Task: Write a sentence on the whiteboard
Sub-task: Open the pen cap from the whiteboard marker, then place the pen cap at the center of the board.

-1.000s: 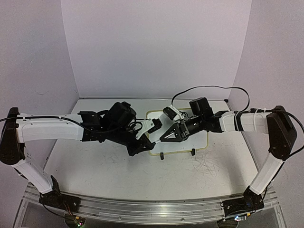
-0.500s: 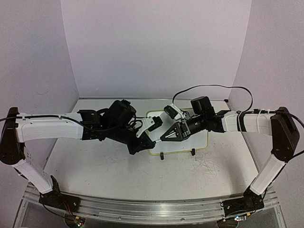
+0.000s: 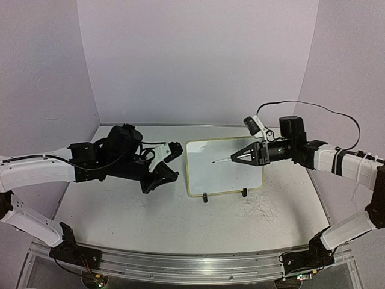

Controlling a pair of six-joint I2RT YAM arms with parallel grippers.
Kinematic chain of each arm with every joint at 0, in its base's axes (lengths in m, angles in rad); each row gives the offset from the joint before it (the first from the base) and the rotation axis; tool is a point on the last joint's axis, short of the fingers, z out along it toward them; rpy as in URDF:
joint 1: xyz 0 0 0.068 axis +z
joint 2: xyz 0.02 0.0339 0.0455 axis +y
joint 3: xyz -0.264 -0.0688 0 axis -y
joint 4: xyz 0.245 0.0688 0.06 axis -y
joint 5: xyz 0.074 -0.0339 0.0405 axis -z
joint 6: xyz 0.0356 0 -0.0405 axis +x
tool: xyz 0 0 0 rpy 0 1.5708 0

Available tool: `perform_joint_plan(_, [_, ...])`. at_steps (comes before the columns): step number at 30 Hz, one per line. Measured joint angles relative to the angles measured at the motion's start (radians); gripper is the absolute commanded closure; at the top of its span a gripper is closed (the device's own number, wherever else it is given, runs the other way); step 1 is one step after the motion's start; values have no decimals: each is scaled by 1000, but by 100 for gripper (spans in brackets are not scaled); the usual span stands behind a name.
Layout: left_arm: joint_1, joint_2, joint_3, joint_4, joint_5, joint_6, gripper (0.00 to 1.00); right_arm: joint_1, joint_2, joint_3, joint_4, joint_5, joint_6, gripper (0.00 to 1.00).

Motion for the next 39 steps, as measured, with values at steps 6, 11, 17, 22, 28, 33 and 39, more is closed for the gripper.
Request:
perform_joint_plan(6, [80,-90,-88,87,-131,-117,100,-70,-115,-6,-130,118,-60,100])
perform_joint_plan(11, [102,-63,-199,135,-327,-339,100,-61,-263,-5,-204,409,-74,100])
perform_joint_plan(17, [119,38,-238,126,-430,-627,100,-62,-410,-3,-224,705,-68,100])
perform_joint_plan(22, [116,98,-238,125,-433,-827,100,-62,-445,1,-249,819,-56,100])
perform_joint_plan(28, [55,162,-238,91,-479,-971,100,-62,-552,1,-248,901,-47,100])
perform_joint_plan(33, [24,218,-213,54,-529,-1000,100,-62,-581,1,-251,930,-57,100])
perform_joint_plan(39, [24,316,-156,19,-573,-992,100,-62,-545,1,-266,938,-82,100])
